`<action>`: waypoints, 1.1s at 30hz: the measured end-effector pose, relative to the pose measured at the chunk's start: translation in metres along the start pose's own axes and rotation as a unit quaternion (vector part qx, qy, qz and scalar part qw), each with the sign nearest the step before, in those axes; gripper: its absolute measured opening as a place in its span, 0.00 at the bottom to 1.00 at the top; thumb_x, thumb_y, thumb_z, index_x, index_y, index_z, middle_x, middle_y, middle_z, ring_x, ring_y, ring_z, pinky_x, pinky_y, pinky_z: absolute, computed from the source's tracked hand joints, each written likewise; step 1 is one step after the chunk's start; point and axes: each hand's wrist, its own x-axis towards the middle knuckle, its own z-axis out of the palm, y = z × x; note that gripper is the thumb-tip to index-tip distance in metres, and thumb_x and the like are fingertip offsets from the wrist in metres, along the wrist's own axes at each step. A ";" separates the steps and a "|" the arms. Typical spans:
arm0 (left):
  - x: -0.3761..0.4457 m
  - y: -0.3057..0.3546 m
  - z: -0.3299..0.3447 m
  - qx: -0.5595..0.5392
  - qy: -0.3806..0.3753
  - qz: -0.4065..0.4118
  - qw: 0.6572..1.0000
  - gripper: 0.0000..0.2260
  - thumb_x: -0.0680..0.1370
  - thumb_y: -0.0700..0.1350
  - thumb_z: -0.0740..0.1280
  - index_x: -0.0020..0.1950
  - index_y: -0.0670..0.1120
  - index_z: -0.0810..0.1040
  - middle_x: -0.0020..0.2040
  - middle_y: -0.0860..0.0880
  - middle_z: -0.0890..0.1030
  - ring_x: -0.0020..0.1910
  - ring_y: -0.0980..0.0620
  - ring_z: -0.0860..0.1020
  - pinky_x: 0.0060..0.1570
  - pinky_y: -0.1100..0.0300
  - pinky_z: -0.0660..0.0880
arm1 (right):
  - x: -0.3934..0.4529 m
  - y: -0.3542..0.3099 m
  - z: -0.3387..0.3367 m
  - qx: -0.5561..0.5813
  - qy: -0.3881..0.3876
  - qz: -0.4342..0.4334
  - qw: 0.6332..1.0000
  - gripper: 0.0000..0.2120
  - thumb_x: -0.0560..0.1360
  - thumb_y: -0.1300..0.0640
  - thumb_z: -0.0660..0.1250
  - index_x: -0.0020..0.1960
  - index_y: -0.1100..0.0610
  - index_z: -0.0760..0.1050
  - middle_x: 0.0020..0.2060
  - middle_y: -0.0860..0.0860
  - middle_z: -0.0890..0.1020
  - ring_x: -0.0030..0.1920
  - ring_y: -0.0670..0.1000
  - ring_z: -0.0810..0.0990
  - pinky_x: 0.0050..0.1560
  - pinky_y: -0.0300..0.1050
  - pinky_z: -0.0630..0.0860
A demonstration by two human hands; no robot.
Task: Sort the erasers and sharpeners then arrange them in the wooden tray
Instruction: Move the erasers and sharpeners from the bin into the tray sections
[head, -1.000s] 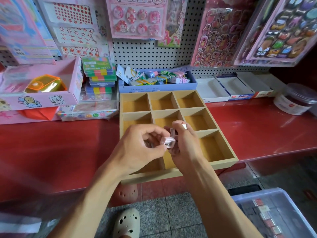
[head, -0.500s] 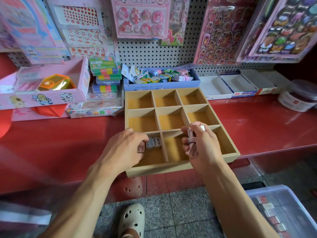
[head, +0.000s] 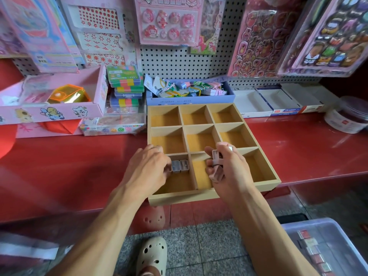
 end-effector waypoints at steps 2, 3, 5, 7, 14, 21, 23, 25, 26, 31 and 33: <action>-0.002 0.003 -0.004 -0.074 0.038 -0.013 0.996 0.08 0.75 0.53 0.71 0.51 0.53 0.83 0.42 0.57 0.75 0.47 0.56 0.75 0.43 0.60 0.67 | 0.002 0.001 0.003 0.021 -0.006 0.012 1.000 0.02 0.82 0.61 0.61 0.52 0.58 0.72 0.48 0.59 0.79 0.28 0.48 0.73 0.25 0.38 0.70; -0.004 0.007 -0.008 -0.149 0.059 -0.023 0.987 0.06 0.73 0.53 0.72 0.47 0.53 0.83 0.38 0.57 0.76 0.40 0.59 0.75 0.39 0.62 0.68 | 0.003 0.002 0.004 0.036 -0.009 0.017 0.999 0.03 0.82 0.60 0.61 0.52 0.58 0.72 0.48 0.59 0.79 0.28 0.48 0.74 0.25 0.38 0.70; -0.006 0.020 -0.014 -0.314 0.058 -0.034 0.947 0.06 0.70 0.53 0.75 0.39 0.51 0.82 0.33 0.56 0.79 0.31 0.60 0.75 0.33 0.64 0.71 | 0.005 0.004 0.008 0.059 -0.015 0.022 0.998 0.03 0.82 0.60 0.61 0.53 0.60 0.72 0.48 0.59 0.78 0.28 0.48 0.73 0.25 0.38 0.70; -0.008 0.033 -0.017 -0.417 0.009 -0.032 0.908 0.10 0.68 0.54 0.76 0.37 0.50 0.79 0.32 0.54 0.81 0.29 0.60 0.75 0.34 0.60 0.74 | 0.008 0.007 0.011 0.064 -0.008 0.020 0.998 0.06 0.81 0.60 0.61 0.56 0.62 0.72 0.47 0.59 0.78 0.29 0.49 0.74 0.29 0.41 0.72; -0.001 0.045 -0.012 -0.494 -0.031 -0.072 0.866 0.10 0.65 0.48 0.77 0.38 0.49 0.77 0.31 0.52 0.82 0.29 0.57 0.76 0.35 0.55 0.74 | 0.016 0.017 0.017 0.048 0.018 0.002 0.999 0.06 0.81 0.59 0.61 0.56 0.59 0.73 0.48 0.59 0.79 0.36 0.55 0.78 0.47 0.58 0.76; 0.000 0.018 -0.032 -0.527 0.006 -0.124 0.841 0.03 0.72 0.47 0.75 0.40 0.49 0.85 0.31 0.52 0.81 0.31 0.56 0.79 0.29 0.62 0.73 | 0.008 -0.002 0.005 -0.043 -0.026 -0.039 0.998 0.04 0.81 0.63 0.61 0.48 0.58 0.72 0.46 0.58 0.77 0.29 0.49 0.70 0.26 0.39 0.64; 0.001 0.013 -0.032 -0.513 0.001 -0.130 0.848 0.01 0.72 0.47 0.74 0.42 0.51 0.86 0.33 0.54 0.83 0.31 0.56 0.79 0.29 0.63 0.74 | 0.000 -0.003 0.003 -0.158 -0.097 -0.055 0.981 0.03 0.81 0.62 0.62 0.49 0.58 0.74 0.43 0.56 0.78 0.29 0.48 0.70 0.27 0.39 0.62; 0.002 0.012 -0.031 -0.490 -0.010 -0.135 0.861 0.02 0.73 0.47 0.74 0.44 0.53 0.86 0.36 0.54 0.85 0.32 0.55 0.80 0.30 0.62 0.77 | -0.004 -0.001 0.003 -0.263 -0.152 -0.085 0.949 0.04 0.82 0.60 0.63 0.54 0.57 0.77 0.39 0.54 0.79 0.28 0.47 0.70 0.26 0.39 0.63; 0.002 0.012 -0.031 -0.488 -0.014 -0.137 0.862 0.03 0.73 0.47 0.74 0.45 0.53 0.86 0.38 0.53 0.85 0.33 0.54 0.81 0.32 0.59 0.80 | -0.005 0.001 0.004 -0.299 -0.173 -0.102 0.933 0.05 0.81 0.58 0.64 0.55 0.56 0.78 0.36 0.53 0.78 0.28 0.47 0.70 0.25 0.39 0.64; 0.003 0.013 -0.027 -0.524 0.040 -0.154 0.837 0.11 0.72 0.41 0.75 0.52 0.50 0.79 0.38 0.50 0.85 0.38 0.47 0.83 0.39 0.48 0.82 | -0.003 0.008 0.012 -0.360 -0.180 -0.127 0.907 0.07 0.82 0.56 0.65 0.53 0.60 0.78 0.34 0.57 0.76 0.28 0.51 0.70 0.23 0.38 0.64; 0.004 0.015 -0.027 -0.526 0.076 -0.156 0.832 0.08 0.72 0.40 0.75 0.46 0.49 0.80 0.37 0.48 0.84 0.36 0.49 0.83 0.37 0.49 0.82 | -0.004 0.007 0.012 -0.343 -0.174 -0.100 0.918 0.08 0.82 0.55 0.65 0.53 0.60 0.78 0.37 0.59 0.75 0.28 0.51 0.69 0.23 0.39 0.62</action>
